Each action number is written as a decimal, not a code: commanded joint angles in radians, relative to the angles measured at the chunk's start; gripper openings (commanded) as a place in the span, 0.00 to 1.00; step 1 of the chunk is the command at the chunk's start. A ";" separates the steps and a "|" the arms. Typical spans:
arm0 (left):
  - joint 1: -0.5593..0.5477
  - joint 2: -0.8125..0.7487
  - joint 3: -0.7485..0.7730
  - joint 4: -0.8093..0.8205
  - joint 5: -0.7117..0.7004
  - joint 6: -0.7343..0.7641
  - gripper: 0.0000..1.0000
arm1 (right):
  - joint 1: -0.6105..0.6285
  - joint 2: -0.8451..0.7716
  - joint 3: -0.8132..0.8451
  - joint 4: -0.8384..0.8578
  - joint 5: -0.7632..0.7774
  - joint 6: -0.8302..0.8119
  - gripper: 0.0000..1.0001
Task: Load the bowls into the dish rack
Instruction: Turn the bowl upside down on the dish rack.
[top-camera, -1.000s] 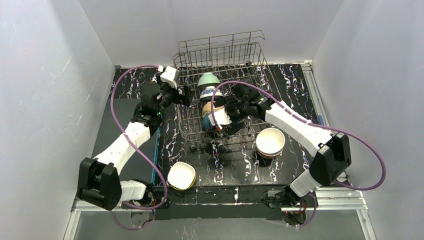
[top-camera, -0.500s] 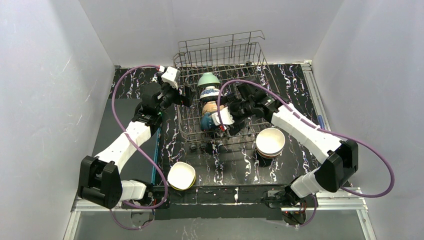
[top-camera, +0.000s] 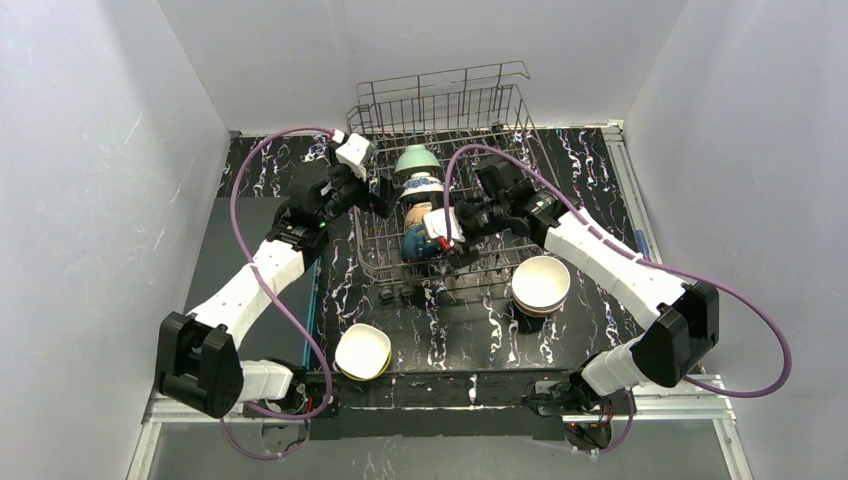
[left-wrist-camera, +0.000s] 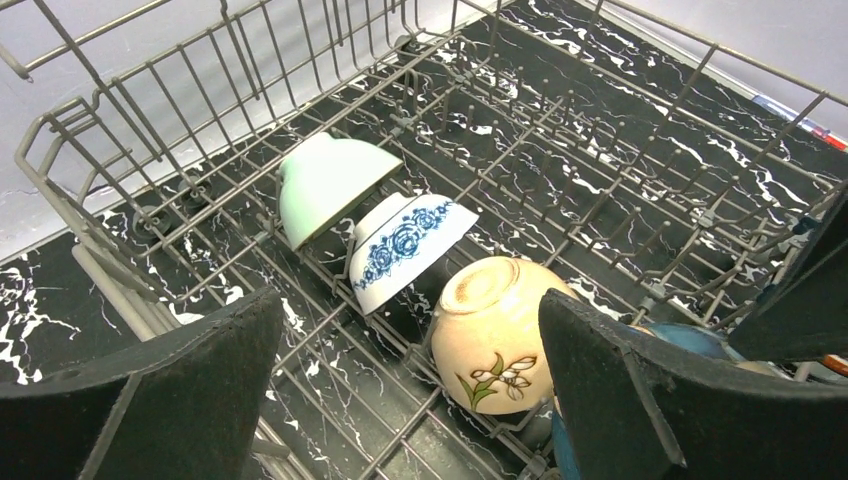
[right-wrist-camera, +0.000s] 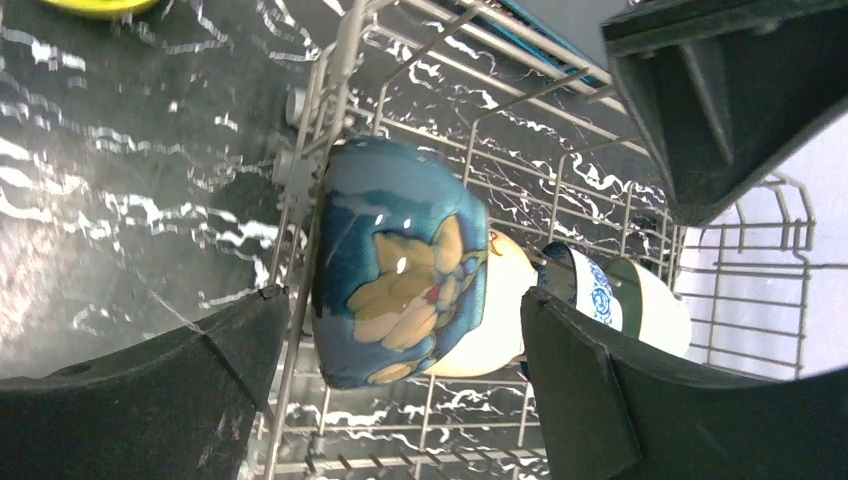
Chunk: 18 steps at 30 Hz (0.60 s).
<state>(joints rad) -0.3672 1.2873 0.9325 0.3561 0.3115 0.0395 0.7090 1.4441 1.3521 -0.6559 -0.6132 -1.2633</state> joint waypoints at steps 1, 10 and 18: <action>-0.007 -0.026 0.110 -0.130 -0.008 -0.012 0.98 | -0.002 -0.057 -0.001 0.182 -0.029 0.365 0.92; -0.008 0.073 0.382 -0.807 -0.027 -0.330 0.95 | -0.002 -0.239 -0.250 0.702 0.274 0.995 0.99; -0.010 0.010 0.322 -0.852 0.137 -0.599 0.93 | -0.002 -0.243 -0.243 0.577 0.426 1.244 0.99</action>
<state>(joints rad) -0.3706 1.3514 1.2804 -0.4076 0.3370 -0.3805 0.7071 1.1950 1.0798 -0.0715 -0.2977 -0.2222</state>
